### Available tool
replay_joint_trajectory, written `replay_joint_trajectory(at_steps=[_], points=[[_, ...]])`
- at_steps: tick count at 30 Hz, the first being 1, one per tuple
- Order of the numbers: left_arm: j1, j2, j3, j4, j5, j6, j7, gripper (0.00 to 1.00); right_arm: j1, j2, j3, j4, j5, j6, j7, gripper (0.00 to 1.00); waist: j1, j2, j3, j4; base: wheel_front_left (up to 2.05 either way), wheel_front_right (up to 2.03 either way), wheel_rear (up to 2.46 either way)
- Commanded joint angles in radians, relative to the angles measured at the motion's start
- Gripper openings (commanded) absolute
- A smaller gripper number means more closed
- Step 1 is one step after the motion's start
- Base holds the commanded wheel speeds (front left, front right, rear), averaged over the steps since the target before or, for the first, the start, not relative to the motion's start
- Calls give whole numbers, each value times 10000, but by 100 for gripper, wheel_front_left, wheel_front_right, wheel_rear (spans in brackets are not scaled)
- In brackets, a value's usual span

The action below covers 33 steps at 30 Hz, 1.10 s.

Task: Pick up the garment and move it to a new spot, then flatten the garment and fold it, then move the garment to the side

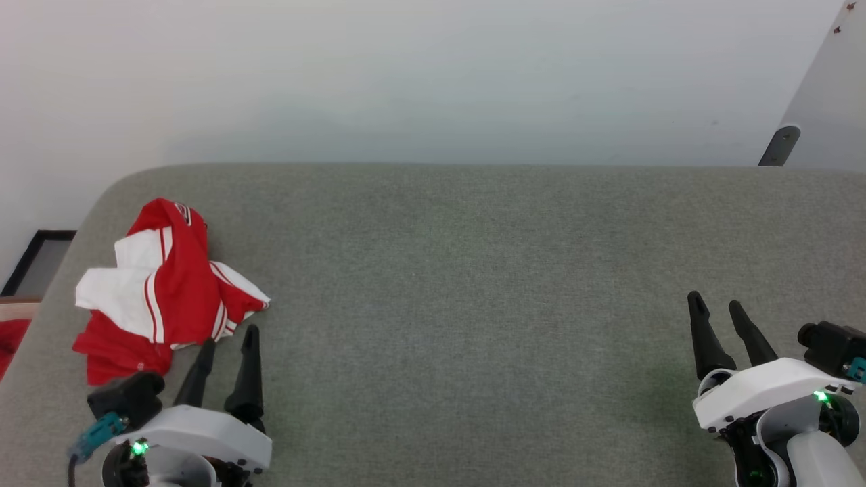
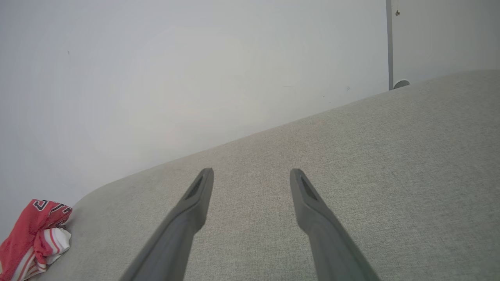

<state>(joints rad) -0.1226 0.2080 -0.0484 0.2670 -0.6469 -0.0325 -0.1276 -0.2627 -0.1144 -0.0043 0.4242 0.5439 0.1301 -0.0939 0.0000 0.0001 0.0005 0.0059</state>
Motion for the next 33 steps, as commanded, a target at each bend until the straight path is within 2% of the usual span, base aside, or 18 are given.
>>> replay_joint_trajectory(at_steps=[1, 15, 33], points=[[-178, 100, 2, -117, 363, -30, -98, 100, -296, -95, 39, -27, -324, 7, -93, 100, 0, -1, -5, -7, 0, 0, 0], [-221, 195, -113, 30, 1896, -44, -459, 100, -468, -204, 44, 105, -1814, 7, -395, 100, 0, -1, -19, -23, 0, 0, 0], [-317, 260, -100, 375, 3245, -258, -856, 100, -466, -203, -87, 241, -2951, 8, -762, 100, 0, -1, -55, 39, 0, 0, 0]])
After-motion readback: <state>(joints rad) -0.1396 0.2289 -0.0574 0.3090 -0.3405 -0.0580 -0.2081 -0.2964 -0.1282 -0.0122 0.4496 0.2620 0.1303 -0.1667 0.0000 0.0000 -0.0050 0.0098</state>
